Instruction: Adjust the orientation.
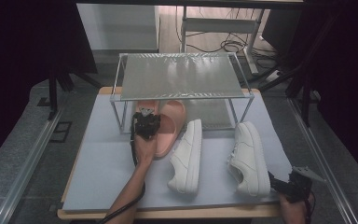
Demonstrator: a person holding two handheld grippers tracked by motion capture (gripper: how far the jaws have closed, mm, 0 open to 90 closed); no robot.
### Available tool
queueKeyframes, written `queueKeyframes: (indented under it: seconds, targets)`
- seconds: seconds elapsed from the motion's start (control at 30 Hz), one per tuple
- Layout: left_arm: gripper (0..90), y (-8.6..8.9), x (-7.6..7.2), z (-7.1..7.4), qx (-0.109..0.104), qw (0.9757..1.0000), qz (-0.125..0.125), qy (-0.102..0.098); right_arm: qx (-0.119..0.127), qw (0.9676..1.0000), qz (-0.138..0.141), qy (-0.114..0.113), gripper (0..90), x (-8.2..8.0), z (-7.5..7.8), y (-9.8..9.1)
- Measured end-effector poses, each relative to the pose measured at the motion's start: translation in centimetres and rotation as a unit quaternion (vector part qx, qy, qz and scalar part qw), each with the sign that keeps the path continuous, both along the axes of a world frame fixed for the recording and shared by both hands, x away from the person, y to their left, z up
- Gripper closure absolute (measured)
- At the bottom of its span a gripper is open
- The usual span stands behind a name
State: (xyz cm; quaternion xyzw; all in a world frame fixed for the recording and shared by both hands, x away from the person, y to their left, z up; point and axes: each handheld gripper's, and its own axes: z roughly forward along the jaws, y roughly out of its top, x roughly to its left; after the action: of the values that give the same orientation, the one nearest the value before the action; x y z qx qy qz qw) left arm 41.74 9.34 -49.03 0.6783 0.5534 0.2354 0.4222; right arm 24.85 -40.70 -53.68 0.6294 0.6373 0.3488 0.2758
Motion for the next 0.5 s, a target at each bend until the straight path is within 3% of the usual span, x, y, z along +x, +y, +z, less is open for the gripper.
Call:
queueKeyframes:
  seconds: [0.07,0.3,0.5]
  targets:
    - [83.4,0.0,0.0,0.0,0.001,1.0000,0.007,0.001,0.000,1.0000,0.000,0.000,0.0,0.0,0.0,0.0]
    - [72.7,0.1,0.2,0.4,0.002,0.9997,-0.017,0.017,0.001,1.0000,0.000,0.000,0.0,0.0,0.0,0.0]
    - [67.2,0.6,-1.2,1.9,0.001,0.9993,-0.036,0.013,0.001,1.0000,0.000,0.000,0.0,0.0,0.0,0.0]
